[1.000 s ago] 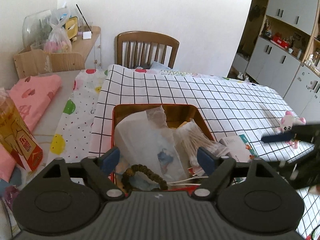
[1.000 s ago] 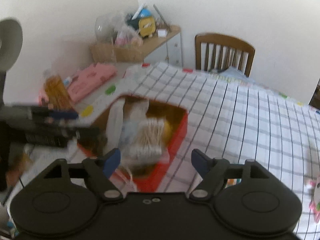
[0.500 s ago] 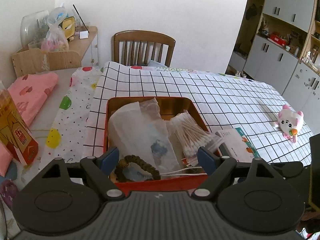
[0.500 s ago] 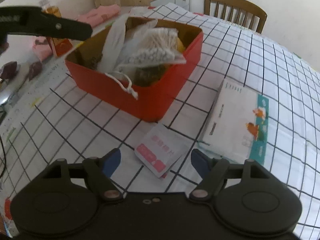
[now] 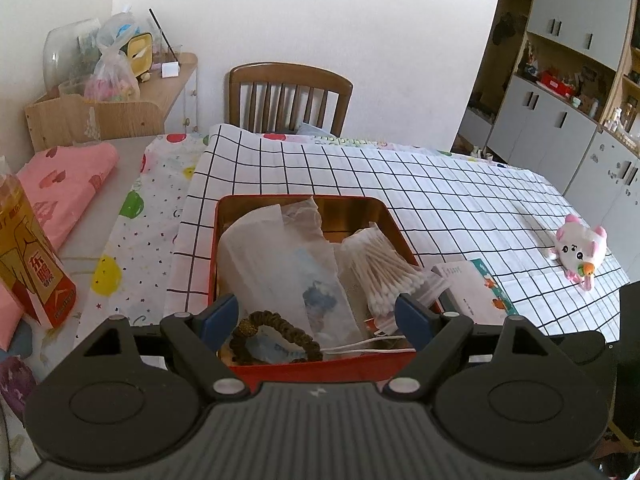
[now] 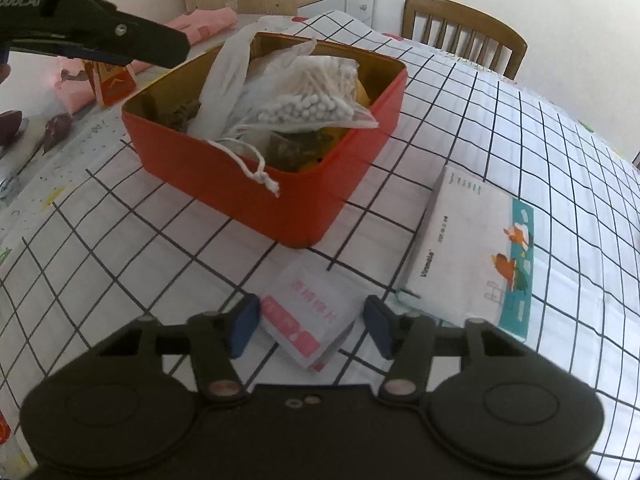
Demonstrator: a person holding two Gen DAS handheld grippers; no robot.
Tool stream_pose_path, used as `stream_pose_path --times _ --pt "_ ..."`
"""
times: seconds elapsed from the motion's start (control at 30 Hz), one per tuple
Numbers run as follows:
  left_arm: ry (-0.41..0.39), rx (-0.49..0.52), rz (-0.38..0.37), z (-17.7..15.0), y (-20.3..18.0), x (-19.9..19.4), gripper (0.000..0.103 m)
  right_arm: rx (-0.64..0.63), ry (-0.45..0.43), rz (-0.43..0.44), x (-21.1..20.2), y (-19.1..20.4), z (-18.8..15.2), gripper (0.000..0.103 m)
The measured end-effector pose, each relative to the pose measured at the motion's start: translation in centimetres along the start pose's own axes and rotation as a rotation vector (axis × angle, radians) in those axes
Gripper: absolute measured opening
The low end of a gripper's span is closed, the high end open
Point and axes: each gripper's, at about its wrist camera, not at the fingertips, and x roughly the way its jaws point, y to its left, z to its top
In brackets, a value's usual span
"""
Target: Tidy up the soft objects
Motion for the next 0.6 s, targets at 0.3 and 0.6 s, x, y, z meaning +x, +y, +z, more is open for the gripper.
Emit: stream_pose_path --times 0.3,0.6 --pt "-0.002 -0.016 -0.005 0.1 0.2 0.0 0.086 0.002 -0.025 0.028 -1.3 0.0 -0.1 0.016" --pt "-0.007 -0.02 -0.014 0.2 0.0 0.1 0.086 -0.018 -0.096 0.009 -3.9 -0.1 0.7 0.001"
